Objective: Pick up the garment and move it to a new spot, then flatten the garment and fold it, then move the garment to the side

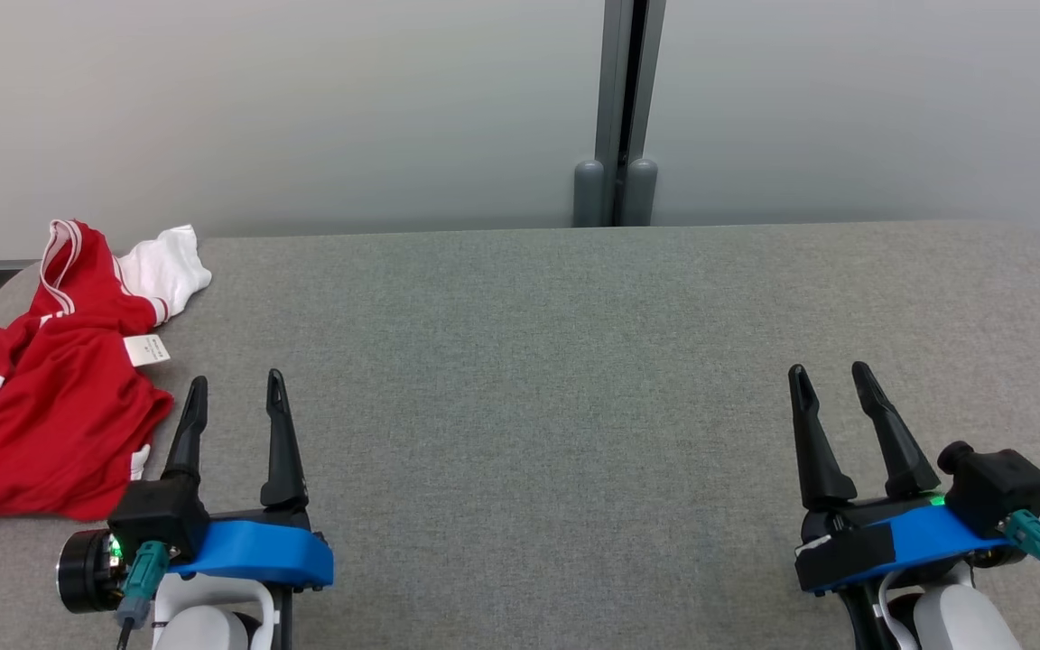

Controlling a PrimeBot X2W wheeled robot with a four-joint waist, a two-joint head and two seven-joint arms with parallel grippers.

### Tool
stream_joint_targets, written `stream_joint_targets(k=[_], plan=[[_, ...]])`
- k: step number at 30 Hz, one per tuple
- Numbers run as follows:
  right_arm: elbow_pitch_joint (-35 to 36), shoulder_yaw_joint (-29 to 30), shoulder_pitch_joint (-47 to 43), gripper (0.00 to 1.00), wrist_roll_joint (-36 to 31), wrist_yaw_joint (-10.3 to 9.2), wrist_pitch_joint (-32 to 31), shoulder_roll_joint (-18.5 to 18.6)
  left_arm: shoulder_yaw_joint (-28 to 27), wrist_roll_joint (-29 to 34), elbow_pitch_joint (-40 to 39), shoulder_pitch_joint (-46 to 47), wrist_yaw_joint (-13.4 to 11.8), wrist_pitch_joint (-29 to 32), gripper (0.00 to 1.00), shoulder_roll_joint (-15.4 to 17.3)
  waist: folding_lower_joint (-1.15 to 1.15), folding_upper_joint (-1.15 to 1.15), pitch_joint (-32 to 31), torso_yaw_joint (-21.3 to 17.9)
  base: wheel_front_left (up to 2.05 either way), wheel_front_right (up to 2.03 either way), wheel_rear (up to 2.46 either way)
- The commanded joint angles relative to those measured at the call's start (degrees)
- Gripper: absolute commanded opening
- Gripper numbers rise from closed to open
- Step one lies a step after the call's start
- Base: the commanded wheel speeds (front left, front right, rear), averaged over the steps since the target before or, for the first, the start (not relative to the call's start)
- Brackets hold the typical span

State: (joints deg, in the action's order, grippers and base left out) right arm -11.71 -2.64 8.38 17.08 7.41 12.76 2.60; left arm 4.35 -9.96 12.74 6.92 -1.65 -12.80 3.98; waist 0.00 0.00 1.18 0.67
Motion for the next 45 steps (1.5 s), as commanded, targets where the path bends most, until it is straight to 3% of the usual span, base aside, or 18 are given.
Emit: stream_joint_targets(k=[1,20,45], plan=[[0.1,-0.1,1.0,1.0,-1.2,0.12,0.7,0.4,0.1,1.1,0.0,0.9,-0.1,-0.6,1.0,0.4,0.0,0.0,0.0,0.0,0.0,0.0,0.0],[-3.2,-0.4,1.5,1.0,-9.5,0.14,2.5,0.4,-0.3,6.7,3.4,1.2,0.3,-2.5,1.0,-0.2,0.0,0.0,-0.3,0.3,0.0,0.0,0.0],[-5.3,1.0,1.8,1.0,-9.6,0.14,2.5,0.4,-1.2,4.4,6.4,2.0,0.9,-2.4,1.0,-0.6,0.0,0.0,-0.9,0.4,0.0,0.0,0.0]])
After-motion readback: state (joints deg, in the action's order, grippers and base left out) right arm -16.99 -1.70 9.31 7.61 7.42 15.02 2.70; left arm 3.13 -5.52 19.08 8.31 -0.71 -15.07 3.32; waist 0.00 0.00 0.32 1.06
